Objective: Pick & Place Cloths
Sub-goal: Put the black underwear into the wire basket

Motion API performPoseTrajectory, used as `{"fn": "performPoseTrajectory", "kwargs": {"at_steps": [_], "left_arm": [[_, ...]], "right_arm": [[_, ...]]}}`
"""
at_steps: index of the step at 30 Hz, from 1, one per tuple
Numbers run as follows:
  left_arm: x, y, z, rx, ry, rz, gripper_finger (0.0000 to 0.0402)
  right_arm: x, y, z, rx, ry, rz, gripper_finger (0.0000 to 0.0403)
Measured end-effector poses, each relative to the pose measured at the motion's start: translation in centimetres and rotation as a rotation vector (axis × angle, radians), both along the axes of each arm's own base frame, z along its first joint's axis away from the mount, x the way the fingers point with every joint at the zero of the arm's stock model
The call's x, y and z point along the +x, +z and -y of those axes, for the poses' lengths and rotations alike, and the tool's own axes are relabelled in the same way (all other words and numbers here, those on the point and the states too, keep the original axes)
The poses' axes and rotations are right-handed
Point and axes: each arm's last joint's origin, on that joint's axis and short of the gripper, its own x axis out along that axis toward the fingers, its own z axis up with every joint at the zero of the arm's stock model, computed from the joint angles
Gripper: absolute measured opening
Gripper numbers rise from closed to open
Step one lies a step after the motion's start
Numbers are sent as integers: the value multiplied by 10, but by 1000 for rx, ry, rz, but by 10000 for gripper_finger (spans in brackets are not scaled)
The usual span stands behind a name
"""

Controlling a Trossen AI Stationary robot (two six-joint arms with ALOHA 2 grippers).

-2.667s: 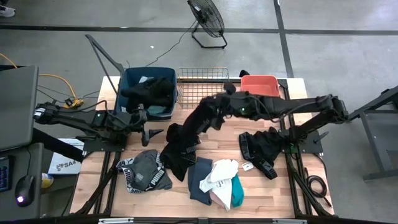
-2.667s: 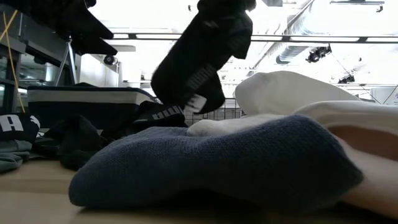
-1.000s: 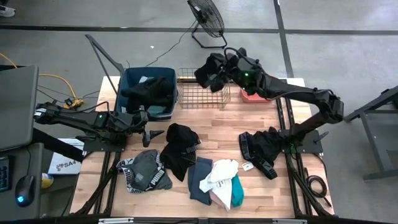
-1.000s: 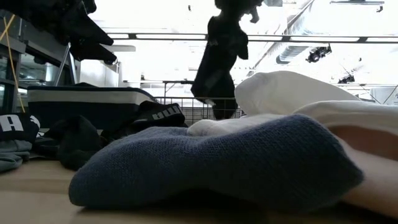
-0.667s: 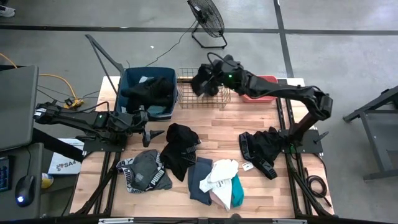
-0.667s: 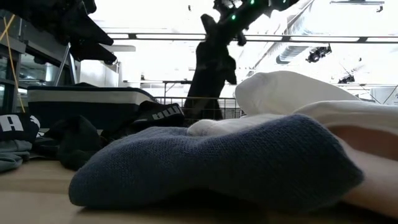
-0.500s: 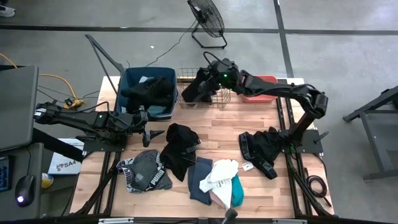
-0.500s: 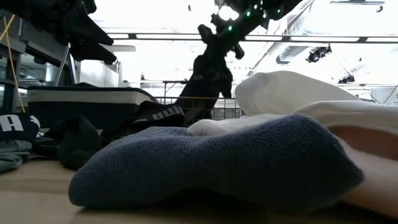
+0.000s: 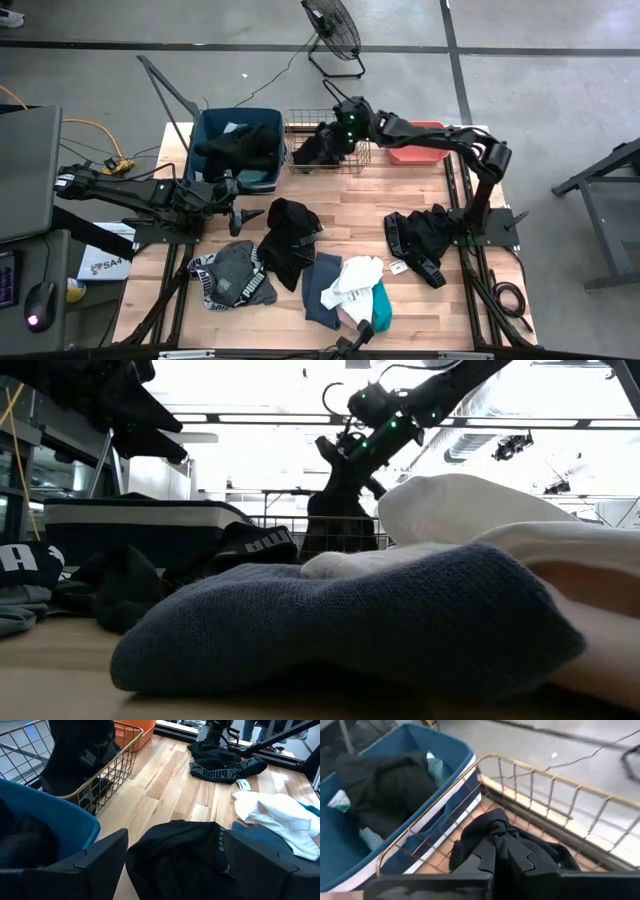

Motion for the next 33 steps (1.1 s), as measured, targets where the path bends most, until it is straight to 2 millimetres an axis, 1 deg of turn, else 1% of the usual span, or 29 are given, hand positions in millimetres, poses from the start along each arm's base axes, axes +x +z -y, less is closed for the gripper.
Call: {"fn": "performPoseTrajectory", "kwargs": {"at_steps": [3,7,9,12,16,18,21,24,28,33], "left_arm": [[0,0,0,0,0,0,316],[0,0,0,0,0,0,316],[0,0,0,0,0,0,316],[0,0,0,0,0,0,316],[0,0,0,-1,0,0,316],[0,0,0,0,1,0,316],[0,0,0,-2,1,0,316],[0,0,0,-4,2,1,316],[0,0,0,-5,3,1,316],[0,0,0,-5,2,1,316]], "right_arm": [[0,-6,4,35,15,-5,4],[-1,-6,6,48,24,6,6],[-1,-6,5,65,15,11,13],[-3,-7,8,96,41,22,42],[-6,-6,12,132,92,45,100],[-10,-2,15,138,98,57,133],[-16,9,17,128,104,84,178],[-25,20,18,139,119,103,209],[-38,35,11,154,135,82,223],[-60,46,-8,180,184,-70,218]]}}
